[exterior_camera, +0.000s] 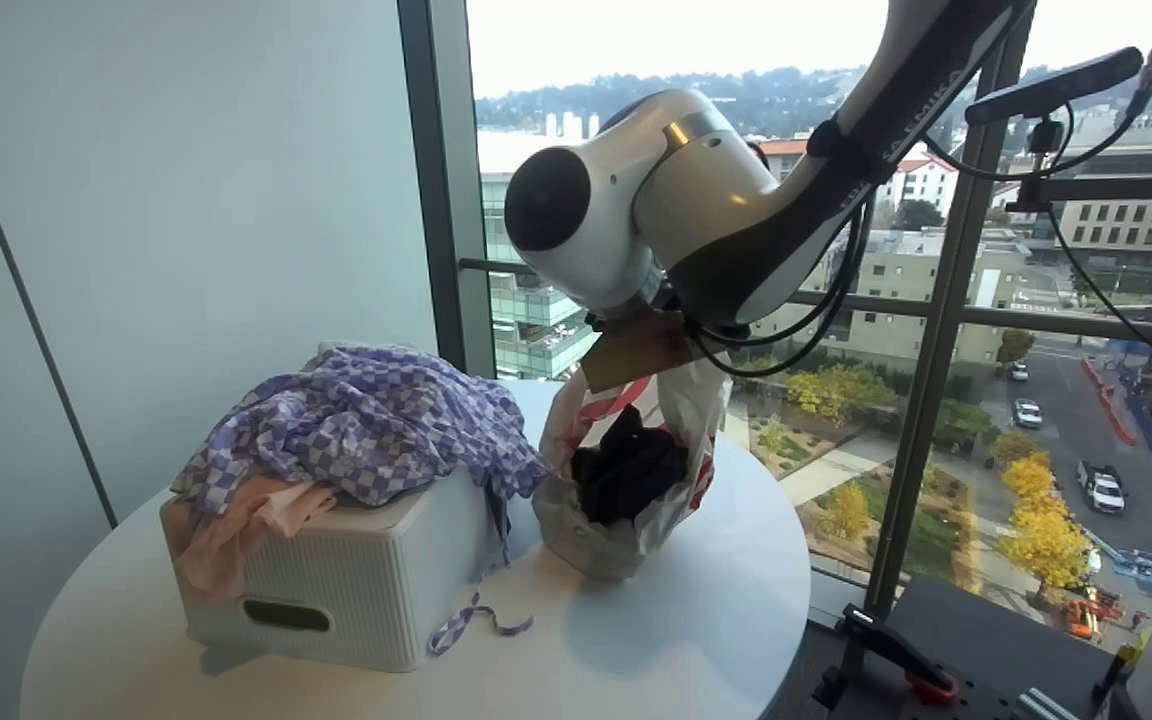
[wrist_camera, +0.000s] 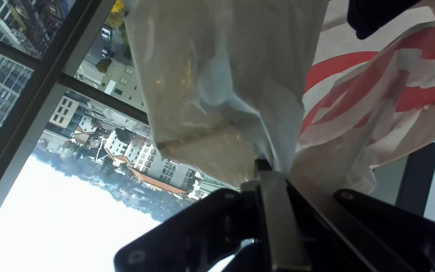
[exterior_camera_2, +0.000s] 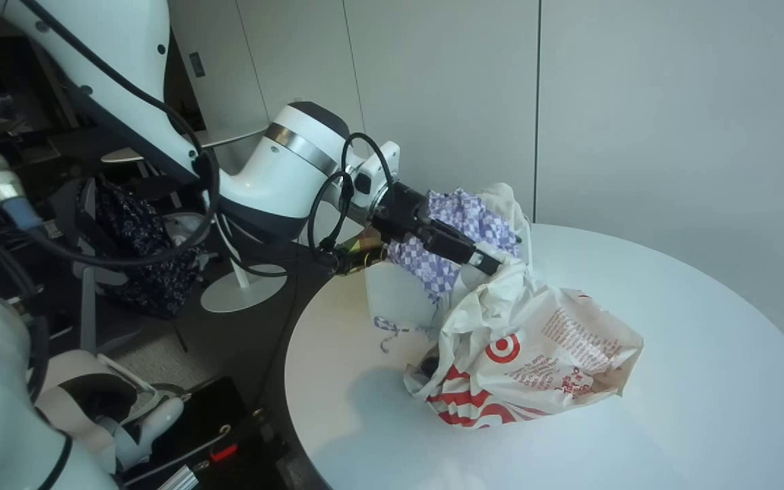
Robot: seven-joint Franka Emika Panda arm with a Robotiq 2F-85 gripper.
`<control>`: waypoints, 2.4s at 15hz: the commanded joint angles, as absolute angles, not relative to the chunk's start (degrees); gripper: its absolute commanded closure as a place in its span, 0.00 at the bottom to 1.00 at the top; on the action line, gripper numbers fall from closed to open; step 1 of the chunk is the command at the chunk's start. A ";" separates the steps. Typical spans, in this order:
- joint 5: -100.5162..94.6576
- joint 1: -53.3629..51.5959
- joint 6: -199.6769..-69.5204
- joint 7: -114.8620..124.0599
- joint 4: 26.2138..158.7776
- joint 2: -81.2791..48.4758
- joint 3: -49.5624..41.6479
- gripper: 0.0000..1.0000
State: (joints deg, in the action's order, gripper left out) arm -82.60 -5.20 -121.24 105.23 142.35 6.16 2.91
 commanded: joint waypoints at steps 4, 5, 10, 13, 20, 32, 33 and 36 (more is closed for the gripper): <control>-90.68 -4.12 -131.90 111.97 140.30 4.32 2.09 1.00; -91.33 -3.92 -132.92 112.79 140.10 4.06 1.93 1.00; -89.98 -1.76 -139.51 113.95 139.41 1.32 -0.09 1.00; -85.72 -1.03 -140.86 111.42 141.41 3.98 -0.50 0.65; -64.83 1.40 -165.49 94.34 148.16 11.06 -6.46 0.14; -56.94 -5.28 -168.62 82.68 145.32 12.99 -6.93 0.00; -57.12 -6.21 -168.89 81.63 144.24 12.74 -6.44 0.00; -53.12 -10.24 -169.16 77.56 141.77 12.12 -6.30 0.00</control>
State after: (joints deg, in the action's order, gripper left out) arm -57.39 -7.02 -168.11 82.57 145.09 13.50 -6.28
